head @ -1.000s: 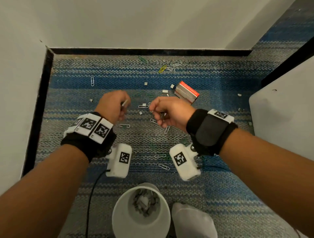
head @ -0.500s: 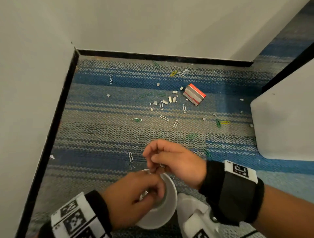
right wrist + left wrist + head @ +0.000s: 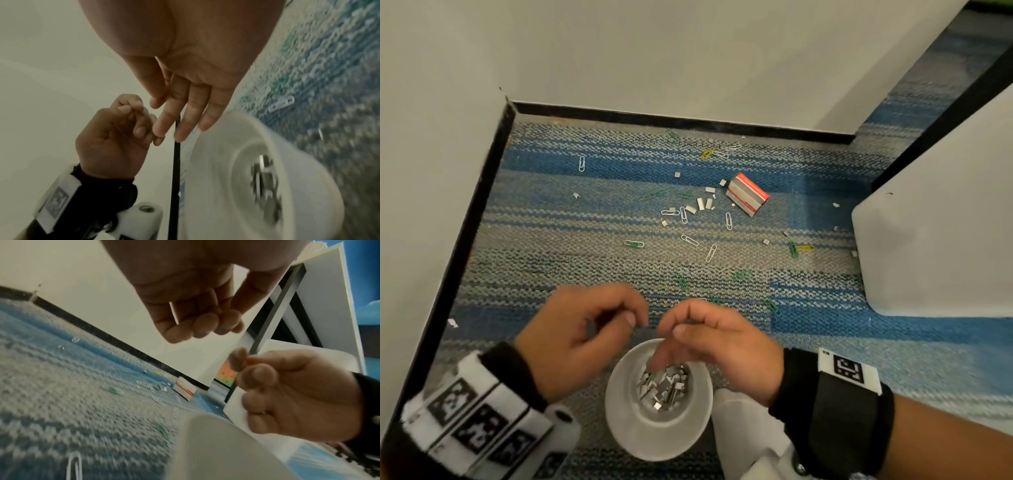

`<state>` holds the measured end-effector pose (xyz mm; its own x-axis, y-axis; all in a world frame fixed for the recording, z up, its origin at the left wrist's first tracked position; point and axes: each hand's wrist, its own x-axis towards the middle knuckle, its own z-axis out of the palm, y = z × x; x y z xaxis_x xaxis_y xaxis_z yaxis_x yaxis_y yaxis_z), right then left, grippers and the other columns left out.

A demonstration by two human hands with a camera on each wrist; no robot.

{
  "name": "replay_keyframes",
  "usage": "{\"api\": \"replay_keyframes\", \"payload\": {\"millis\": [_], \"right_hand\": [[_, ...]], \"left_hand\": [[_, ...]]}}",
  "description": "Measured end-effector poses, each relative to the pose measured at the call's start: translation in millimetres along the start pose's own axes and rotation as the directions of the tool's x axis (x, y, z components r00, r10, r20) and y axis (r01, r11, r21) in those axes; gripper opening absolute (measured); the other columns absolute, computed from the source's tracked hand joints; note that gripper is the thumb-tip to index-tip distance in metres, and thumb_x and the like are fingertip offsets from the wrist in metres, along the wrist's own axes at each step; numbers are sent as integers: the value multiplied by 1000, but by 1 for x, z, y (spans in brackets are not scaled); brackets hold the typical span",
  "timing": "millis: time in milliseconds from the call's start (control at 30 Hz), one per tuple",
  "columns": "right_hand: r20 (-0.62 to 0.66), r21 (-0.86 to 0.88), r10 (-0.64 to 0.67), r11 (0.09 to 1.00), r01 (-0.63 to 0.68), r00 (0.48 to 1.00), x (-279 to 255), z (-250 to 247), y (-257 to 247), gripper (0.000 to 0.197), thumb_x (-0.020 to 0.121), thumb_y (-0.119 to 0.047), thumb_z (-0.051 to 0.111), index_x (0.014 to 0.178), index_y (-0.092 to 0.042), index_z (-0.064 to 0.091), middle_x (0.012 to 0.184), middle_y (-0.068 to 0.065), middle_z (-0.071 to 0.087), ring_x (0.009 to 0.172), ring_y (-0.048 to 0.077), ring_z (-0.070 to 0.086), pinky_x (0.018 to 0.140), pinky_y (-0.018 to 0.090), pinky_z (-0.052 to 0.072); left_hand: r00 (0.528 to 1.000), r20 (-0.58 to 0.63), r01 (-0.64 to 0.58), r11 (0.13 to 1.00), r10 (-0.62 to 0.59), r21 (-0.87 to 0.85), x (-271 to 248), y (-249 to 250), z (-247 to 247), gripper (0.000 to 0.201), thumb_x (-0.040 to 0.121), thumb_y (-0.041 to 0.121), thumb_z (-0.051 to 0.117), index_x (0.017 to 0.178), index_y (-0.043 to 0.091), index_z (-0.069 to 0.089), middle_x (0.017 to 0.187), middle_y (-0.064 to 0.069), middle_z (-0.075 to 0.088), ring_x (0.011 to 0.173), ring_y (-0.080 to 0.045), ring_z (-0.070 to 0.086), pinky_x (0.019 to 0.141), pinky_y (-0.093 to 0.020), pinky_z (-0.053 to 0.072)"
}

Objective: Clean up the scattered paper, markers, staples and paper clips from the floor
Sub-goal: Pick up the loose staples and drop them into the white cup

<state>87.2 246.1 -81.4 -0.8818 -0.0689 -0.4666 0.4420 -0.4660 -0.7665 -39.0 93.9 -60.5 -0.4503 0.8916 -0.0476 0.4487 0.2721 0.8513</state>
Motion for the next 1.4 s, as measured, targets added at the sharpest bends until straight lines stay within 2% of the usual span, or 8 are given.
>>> {"api": "replay_keyframes", "payload": {"millis": [133, 233, 367, 567, 733, 933, 1067, 1400], "right_hand": [[-391, -493, -138, 866, -81, 910, 25, -62, -14, 22, 91, -4, 50, 84, -19, 64, 78, 2, 67, 65, 15, 58, 62, 26, 49], [-544, -803, -376, 493, -335, 750, 50, -123, -17, 18, 87, -9, 53, 94, -18, 67, 99, 8, 66, 91, 25, 62, 84, 32, 48], [-400, -916, -323, 114, -385, 857, 65, -166, -16, 25, 89, -11, 54, 110, -16, 66, 115, 11, 58, 106, 32, 56, 91, 33, 44], [-437, -897, -444, 277, -343, 783, 60, -170, -9, 28, 83, -1, 52, 97, -17, 70, 101, 14, 61, 93, 34, 59, 84, 33, 48], [-603, -782, -442, 492, -383, 664, 51, -174, -8, 33, 80, 8, 43, 104, -9, 57, 113, 16, 43, 96, 33, 50, 87, 33, 41], [-579, -815, -378, 247, -524, 722, 57, -187, -14, 25, 93, -23, 49, 112, -9, 56, 118, 13, 51, 110, 33, 45, 93, 37, 38], [-556, -830, -370, 284, -480, 744, 57, -193, -20, 18, 92, -17, 52, 102, -7, 62, 110, 14, 56, 106, 34, 51, 88, 36, 42], [-832, -550, -195, 175, -817, 519, 23, -205, -35, 49, 86, -5, 48, 131, 2, 31, 124, 22, 51, 112, 37, 54, 88, 39, 46]], "left_hand": [[988, -104, 127, 981, -112, 149, 51, -32, -9, 18, 73, 46, 46, 80, 34, 57, 59, -2, 60, 52, -10, 52, 52, -21, 39], [965, -158, 251, 917, -211, 311, 90, -62, -11, 7, 79, 28, 60, 76, 33, 56, 61, 5, 58, 56, -5, 52, 61, -24, 41], [927, -196, 374, 824, -320, 426, 124, -93, -1, 6, 81, 13, 64, 86, 18, 64, 67, 3, 58, 68, -21, 55, 74, -30, 45], [934, -130, 350, 791, -332, 502, 147, -117, 20, 31, 81, 27, 67, 110, 18, 62, 93, -9, 68, 91, -31, 63, 86, -42, 51], [956, -71, 274, 785, -283, 555, 154, -119, 28, 12, 80, 14, 67, 92, 12, 68, 94, -15, 63, 86, -34, 62, 82, -38, 50], [944, -40, 287, 757, -327, 587, 158, -112, 31, 29, 81, 22, 65, 109, 16, 60, 96, -10, 62, 90, -30, 59, 80, -37, 48], [956, 13, 227, 767, -293, 600, 160, -109, 34, 16, 80, 20, 67, 94, 14, 64, 82, -2, 52, 84, -31, 60, 78, -37, 49], [948, -106, 313, 830, -299, 461, 155, -89, 40, 30, 71, 14, 65, 58, 14, 38, 56, 1, 44, 54, -19, 40, 59, -29, 31]]}}
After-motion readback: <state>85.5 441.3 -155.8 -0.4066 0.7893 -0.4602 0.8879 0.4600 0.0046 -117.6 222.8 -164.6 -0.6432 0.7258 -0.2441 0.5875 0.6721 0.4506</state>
